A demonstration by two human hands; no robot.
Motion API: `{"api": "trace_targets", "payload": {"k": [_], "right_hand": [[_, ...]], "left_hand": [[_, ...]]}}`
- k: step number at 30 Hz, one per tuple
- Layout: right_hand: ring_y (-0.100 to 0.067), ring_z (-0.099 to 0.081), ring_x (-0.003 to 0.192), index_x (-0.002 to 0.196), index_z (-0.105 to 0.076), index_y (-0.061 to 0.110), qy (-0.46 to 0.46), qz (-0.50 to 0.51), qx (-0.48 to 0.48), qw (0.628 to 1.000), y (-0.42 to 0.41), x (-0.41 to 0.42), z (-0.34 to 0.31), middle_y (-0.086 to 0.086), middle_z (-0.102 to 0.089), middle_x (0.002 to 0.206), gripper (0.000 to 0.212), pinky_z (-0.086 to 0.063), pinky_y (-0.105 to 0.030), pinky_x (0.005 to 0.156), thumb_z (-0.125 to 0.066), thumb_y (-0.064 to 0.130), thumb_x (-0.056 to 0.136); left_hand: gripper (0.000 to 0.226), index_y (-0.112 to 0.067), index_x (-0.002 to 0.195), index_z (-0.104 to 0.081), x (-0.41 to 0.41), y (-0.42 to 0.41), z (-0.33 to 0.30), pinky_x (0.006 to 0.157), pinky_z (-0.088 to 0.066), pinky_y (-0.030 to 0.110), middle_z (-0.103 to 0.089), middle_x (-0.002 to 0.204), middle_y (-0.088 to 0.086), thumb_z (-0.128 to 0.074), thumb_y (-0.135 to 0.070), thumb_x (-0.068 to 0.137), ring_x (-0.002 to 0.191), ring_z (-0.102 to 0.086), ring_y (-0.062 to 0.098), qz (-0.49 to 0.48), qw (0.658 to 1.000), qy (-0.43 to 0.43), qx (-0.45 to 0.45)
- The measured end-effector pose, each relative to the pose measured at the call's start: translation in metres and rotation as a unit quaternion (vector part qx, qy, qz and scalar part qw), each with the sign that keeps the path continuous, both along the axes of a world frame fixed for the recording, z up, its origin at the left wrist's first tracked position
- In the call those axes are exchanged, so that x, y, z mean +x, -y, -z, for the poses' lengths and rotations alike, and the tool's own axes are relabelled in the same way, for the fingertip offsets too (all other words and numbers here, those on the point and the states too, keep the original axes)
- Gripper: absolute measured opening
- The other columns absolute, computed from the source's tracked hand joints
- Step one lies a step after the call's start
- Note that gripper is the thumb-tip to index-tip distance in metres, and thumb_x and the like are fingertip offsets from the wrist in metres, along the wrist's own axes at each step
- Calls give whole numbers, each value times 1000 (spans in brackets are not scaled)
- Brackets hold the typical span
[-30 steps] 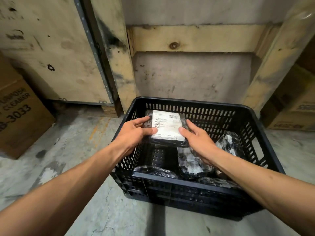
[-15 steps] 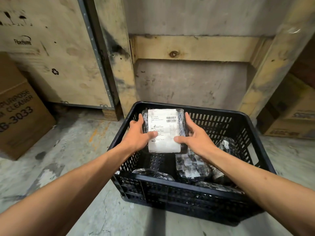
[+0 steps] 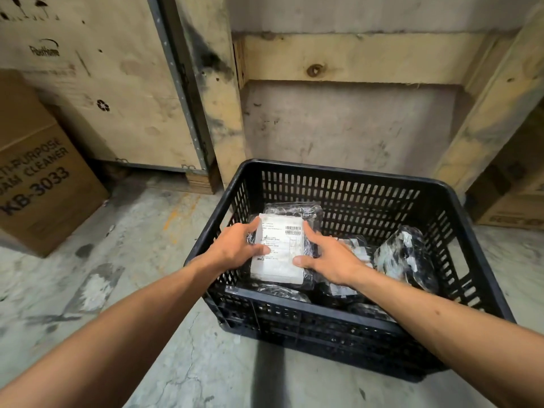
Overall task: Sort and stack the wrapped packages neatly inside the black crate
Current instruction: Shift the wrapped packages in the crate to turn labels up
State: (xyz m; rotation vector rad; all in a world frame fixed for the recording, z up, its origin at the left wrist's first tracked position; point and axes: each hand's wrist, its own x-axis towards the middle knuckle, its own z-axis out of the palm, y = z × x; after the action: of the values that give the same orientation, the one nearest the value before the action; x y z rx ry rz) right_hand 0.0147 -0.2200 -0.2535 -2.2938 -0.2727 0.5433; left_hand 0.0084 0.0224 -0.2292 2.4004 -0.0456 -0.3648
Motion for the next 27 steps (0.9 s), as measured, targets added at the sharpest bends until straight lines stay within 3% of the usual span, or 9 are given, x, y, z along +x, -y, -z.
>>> {"api": "trace_targets", "payload": {"k": [3,6,10,13,16,22,25,27], "right_hand": [[-25,-17,156,162,-1,38,-18,-35,-26,999,-2,6,1,-4,-10,170,107,-19,-47,125,-75,52,86],[-28,-20,154,162,7,34,-62,-64,-38,995,-4,11,5,-6,-8,169,129,-17,-45,126,-83,56,73],[-31,-24,153,160,14,32,-90,-79,-63,991,-9,16,18,-10,-8,169,130,-19,-42,124,-84,49,76],[-34,-22,153,159,17,29,-103,-89,-91,986,-12,20,31,-13,-7,169,130,-19,-46,125,-81,50,77],[-33,-23,153,159,19,26,-111,-93,-110,983,-15,26,48,-13,-15,169,129,-22,-48,124,-79,51,79],[-33,2,156,159,22,30,-127,-61,-109,984,-25,32,78,-15,8,169,129,-9,-46,126,-81,44,83],[-36,-23,151,157,24,34,-123,-50,-99,986,-28,33,91,-16,13,167,124,-24,-40,120,-78,38,87],[-32,-34,146,157,24,35,-121,-49,-92,987,-28,36,96,-16,15,166,122,-25,-38,120,-77,37,88]], "left_hand": [[94,-14,159,-24,7,-6,1,108,-29,20,-35,160,-3,-79,-34,86,127,-46,3,25,999,-35,31],[96,-13,160,-20,15,-7,6,118,-23,29,-32,162,1,-78,-36,87,147,-34,19,40,996,-57,60],[99,-13,161,-14,27,-4,22,115,-29,31,-45,156,5,-76,-36,88,140,-44,24,70,985,-122,96],[105,-14,159,-19,35,-3,36,114,-31,35,-51,150,7,-85,-32,79,135,-48,26,77,977,-173,101],[112,-15,157,-21,43,-1,50,109,-36,33,-61,134,2,-90,-27,71,119,-54,21,85,970,-193,122],[125,-16,160,11,54,5,75,116,-36,38,-46,149,15,-84,-30,80,136,-44,32,117,955,-192,194],[122,-11,157,19,59,8,82,117,-35,41,-44,151,21,-78,-28,86,136,-44,36,137,947,-202,210],[120,-10,157,22,62,10,85,119,-33,43,-43,152,21,-75,-25,88,137,-43,36,134,944,-216,208]]}}
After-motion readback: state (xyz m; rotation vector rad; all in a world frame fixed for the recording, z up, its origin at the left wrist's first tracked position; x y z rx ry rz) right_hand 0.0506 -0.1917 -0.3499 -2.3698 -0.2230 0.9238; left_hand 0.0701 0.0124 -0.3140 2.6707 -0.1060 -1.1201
